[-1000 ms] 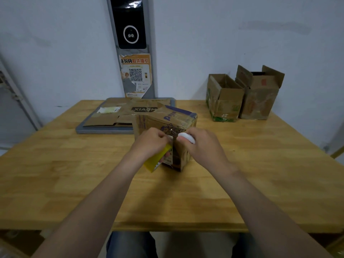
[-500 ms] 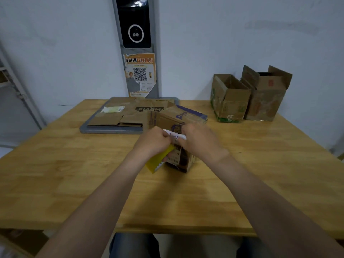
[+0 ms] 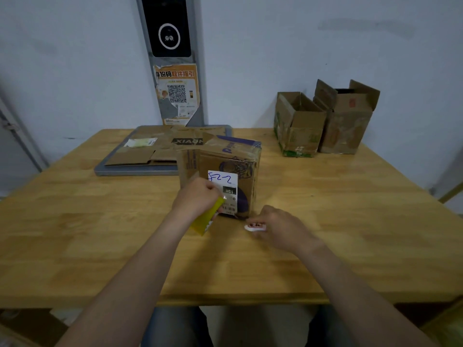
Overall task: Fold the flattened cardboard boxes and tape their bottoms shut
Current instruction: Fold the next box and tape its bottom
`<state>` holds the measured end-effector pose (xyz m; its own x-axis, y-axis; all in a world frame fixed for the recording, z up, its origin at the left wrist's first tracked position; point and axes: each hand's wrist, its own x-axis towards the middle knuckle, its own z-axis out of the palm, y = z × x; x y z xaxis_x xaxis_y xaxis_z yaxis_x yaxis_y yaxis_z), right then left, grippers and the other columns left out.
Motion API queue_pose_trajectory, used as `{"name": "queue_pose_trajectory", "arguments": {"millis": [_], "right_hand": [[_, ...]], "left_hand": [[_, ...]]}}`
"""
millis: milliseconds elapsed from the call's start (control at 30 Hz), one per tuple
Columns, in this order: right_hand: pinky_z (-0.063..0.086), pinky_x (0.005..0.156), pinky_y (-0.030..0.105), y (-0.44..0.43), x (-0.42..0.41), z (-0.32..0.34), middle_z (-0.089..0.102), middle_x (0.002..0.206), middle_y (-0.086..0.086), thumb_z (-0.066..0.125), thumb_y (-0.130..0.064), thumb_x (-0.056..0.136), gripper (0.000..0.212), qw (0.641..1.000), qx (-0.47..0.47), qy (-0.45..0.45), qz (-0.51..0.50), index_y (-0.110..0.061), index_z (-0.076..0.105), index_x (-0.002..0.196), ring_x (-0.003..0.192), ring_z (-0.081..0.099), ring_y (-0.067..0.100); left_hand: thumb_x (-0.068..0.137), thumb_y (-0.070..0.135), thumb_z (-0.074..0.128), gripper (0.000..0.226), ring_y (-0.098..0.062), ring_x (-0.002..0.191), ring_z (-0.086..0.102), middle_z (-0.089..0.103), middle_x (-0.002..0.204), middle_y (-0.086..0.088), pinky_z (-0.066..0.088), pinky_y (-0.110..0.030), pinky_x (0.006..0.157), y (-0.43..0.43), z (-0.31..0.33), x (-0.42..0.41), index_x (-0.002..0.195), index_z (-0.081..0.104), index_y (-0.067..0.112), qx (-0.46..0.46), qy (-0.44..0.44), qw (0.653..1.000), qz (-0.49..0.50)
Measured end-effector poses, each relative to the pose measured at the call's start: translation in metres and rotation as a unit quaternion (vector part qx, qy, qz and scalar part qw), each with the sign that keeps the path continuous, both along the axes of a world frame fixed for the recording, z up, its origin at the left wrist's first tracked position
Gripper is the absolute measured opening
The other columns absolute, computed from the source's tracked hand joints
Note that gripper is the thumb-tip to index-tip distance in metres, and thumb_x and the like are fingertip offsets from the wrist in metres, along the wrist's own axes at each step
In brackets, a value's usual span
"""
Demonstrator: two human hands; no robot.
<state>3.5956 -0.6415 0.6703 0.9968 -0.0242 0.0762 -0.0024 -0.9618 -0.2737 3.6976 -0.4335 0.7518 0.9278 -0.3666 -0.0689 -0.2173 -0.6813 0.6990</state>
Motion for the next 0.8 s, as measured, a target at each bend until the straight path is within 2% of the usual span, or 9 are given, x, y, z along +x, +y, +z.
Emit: {"name": "queue_pose_trajectory", "arguments": {"millis": [67, 100, 167, 267, 333, 467, 533, 633, 800], "right_hand": [[0.049, 0.086, 0.037, -0.005, -0.001, 0.007, 0.059, 0.114, -0.006, 0.070, -0.049, 0.090, 0.039, 1.000, 0.024, 0.017, 0.010, -0.041, 0.068, 0.128, 0.107, 0.059, 0.018], [0.050, 0.087, 0.038, -0.007, -0.001, 0.014, 0.061, 0.111, -0.009, 0.071, -0.048, 0.090, 0.033, 0.999, 0.039, -0.002, 0.013, -0.039, 0.071, 0.122, 0.105, 0.060, 0.017], [0.051, 0.083, 0.037, -0.012, 0.003, 0.030, 0.065, 0.104, -0.010, 0.066, -0.042, 0.096, 0.022, 0.992, 0.059, -0.111, -0.006, -0.032, 0.073, 0.114, 0.096, 0.063, 0.017], [0.049, 0.080, 0.034, -0.016, 0.019, 0.064, 0.064, 0.112, -0.007, 0.049, -0.041, 0.104, 0.031, 0.954, 0.110, -0.274, -0.057, -0.025, 0.066, 0.125, 0.092, 0.060, 0.013], [0.048, 0.088, 0.032, -0.014, 0.033, 0.086, 0.063, 0.125, -0.008, 0.042, -0.043, 0.106, 0.038, 0.934, 0.139, -0.328, -0.034, -0.027, 0.063, 0.133, 0.104, 0.058, 0.010], [0.033, 0.106, 0.031, -0.004, 0.068, 0.099, 0.059, 0.143, -0.012, 0.034, -0.048, 0.107, 0.046, 0.944, 0.122, -0.303, 0.044, -0.031, 0.064, 0.136, 0.127, 0.038, 0.008], [0.034, 0.111, 0.039, -0.002, 0.080, 0.084, 0.059, 0.144, -0.012, 0.043, -0.046, 0.106, 0.040, 0.951, 0.124, -0.282, 0.041, -0.032, 0.065, 0.136, 0.133, 0.040, 0.017], [0.038, 0.109, 0.042, -0.003, 0.089, 0.065, 0.062, 0.140, -0.013, 0.060, -0.044, 0.098, 0.038, 0.934, 0.152, -0.324, 0.015, -0.032, 0.066, 0.135, 0.132, 0.041, 0.022], [0.041, 0.107, 0.038, 0.001, 0.090, 0.061, 0.061, 0.140, -0.015, 0.078, -0.046, 0.082, 0.058, 0.929, 0.161, -0.332, 0.012, -0.031, 0.065, 0.136, 0.129, 0.041, 0.019]], "left_hand": [[0.100, 0.030, 0.047, 0.029, -0.005, 0.050, 0.069, 0.075, 0.066, 0.012, 0.046, -0.017, 0.046, 0.000, 0.001, -0.002, 0.091, 0.075, 0.027, 0.007, -0.019, 1.000, 0.009], [0.099, 0.031, 0.047, 0.029, -0.005, 0.053, 0.069, 0.075, 0.066, 0.013, 0.051, -0.021, 0.055, 0.000, 0.002, -0.003, 0.091, 0.075, 0.027, 0.014, -0.029, 0.999, 0.015], [0.097, 0.030, 0.045, 0.030, -0.011, 0.063, 0.073, 0.076, 0.067, 0.013, 0.057, -0.029, 0.073, 0.002, 0.005, -0.004, 0.089, 0.074, 0.025, 0.018, -0.048, 0.998, 0.031], [0.097, 0.030, 0.044, 0.032, -0.007, 0.060, 0.070, 0.074, 0.065, 0.017, 0.053, -0.028, 0.068, 0.003, 0.013, -0.006, 0.085, 0.074, 0.028, 0.007, -0.079, 0.996, 0.048], [0.099, 0.033, 0.046, 0.031, 0.001, 0.051, 0.066, 0.073, 0.065, 0.019, 0.047, -0.026, 0.059, 0.002, 0.019, -0.008, 0.085, 0.073, 0.032, -0.011, -0.085, 0.995, 0.047], [0.098, 0.037, 0.050, 0.027, 0.021, 0.052, 0.056, 0.064, 0.062, 0.038, 0.038, -0.021, 0.052, 0.000, 0.029, -0.011, 0.083, 0.073, 0.037, -0.030, -0.119, 0.990, 0.075], [0.100, 0.038, 0.047, 0.029, 0.012, 0.050, 0.061, 0.067, 0.063, 0.032, 0.042, -0.023, 0.054, -0.001, 0.030, -0.009, 0.086, 0.073, 0.037, -0.046, -0.111, 0.991, 0.066], [0.101, 0.040, 0.043, 0.030, -0.005, 0.051, 0.069, 0.074, 0.066, 0.018, 0.048, -0.027, 0.057, -0.001, 0.027, -0.006, 0.093, 0.072, 0.035, -0.087, -0.087, 0.991, 0.052], [0.102, 0.037, 0.047, 0.028, 0.002, 0.056, 0.068, 0.073, 0.066, 0.021, 0.046, -0.029, 0.060, -0.004, 0.020, 0.001, 0.089, 0.072, 0.035, -0.138, -0.089, 0.983, 0.088]]}}
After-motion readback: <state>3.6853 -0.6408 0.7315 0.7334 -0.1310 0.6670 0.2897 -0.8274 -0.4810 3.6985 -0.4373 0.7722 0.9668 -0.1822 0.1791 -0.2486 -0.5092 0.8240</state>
